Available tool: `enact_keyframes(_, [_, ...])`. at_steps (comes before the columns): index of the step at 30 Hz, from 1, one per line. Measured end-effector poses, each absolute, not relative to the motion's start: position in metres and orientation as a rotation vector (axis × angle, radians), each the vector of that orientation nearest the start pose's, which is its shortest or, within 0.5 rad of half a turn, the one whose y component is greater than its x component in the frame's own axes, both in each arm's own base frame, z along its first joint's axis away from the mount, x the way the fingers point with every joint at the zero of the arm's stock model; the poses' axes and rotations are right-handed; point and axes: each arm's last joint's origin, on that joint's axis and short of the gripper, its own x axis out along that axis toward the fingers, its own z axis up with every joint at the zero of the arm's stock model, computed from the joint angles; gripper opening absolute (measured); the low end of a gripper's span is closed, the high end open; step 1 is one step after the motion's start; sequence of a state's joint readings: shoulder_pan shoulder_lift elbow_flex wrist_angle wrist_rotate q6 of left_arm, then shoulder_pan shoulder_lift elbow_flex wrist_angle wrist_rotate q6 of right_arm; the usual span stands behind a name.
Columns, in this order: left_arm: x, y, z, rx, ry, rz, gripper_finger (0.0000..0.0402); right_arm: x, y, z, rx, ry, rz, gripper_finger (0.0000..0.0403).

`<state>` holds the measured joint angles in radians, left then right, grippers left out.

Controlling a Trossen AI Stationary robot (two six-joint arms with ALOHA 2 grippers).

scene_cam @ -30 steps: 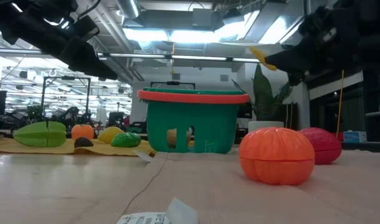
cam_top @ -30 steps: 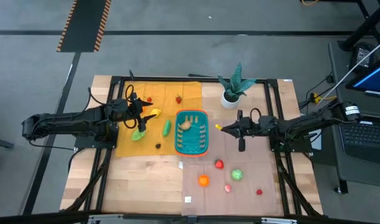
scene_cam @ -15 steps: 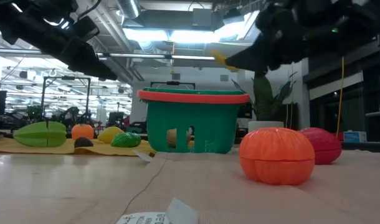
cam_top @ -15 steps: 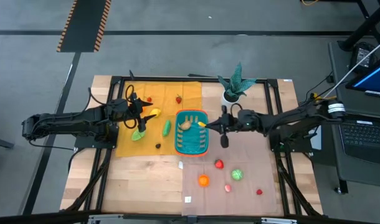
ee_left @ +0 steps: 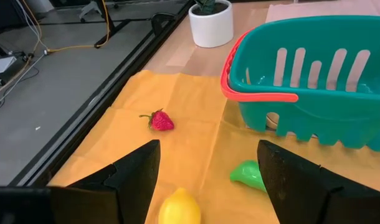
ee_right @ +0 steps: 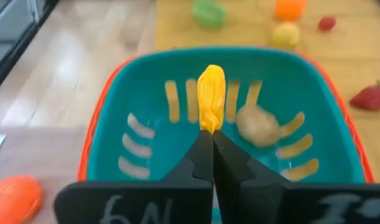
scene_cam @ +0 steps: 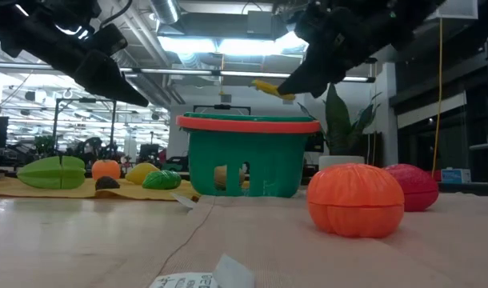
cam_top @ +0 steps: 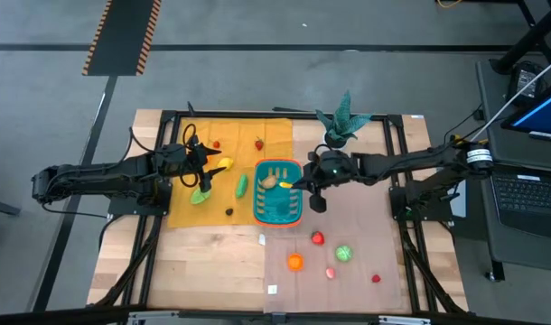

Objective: Pick and placing Produce into tupperware
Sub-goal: Put the corn into the basket

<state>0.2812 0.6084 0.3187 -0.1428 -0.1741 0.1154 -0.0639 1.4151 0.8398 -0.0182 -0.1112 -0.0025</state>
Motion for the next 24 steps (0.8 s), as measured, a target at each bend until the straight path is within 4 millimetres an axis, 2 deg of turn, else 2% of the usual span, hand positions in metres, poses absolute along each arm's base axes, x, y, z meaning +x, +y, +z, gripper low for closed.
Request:
enact_keyframes(3, [0.136,0.044,0.202,0.088,0.461,0.423,0.0261,0.300,-0.017,0.236,0.063,0.648,0.063,0.0000])
enact_keyframes(15, [0.136,0.044,0.202,0.087,0.460,0.423,0.0261,0.330,-0.017,0.241,0.005,0.784,0.180,0.0000])
enact_keyframes(24, [0.136,0.044,0.201,0.087,0.463,0.423,0.0261,0.340,-0.016,0.225,0.006,0.813,0.188,0.0000])
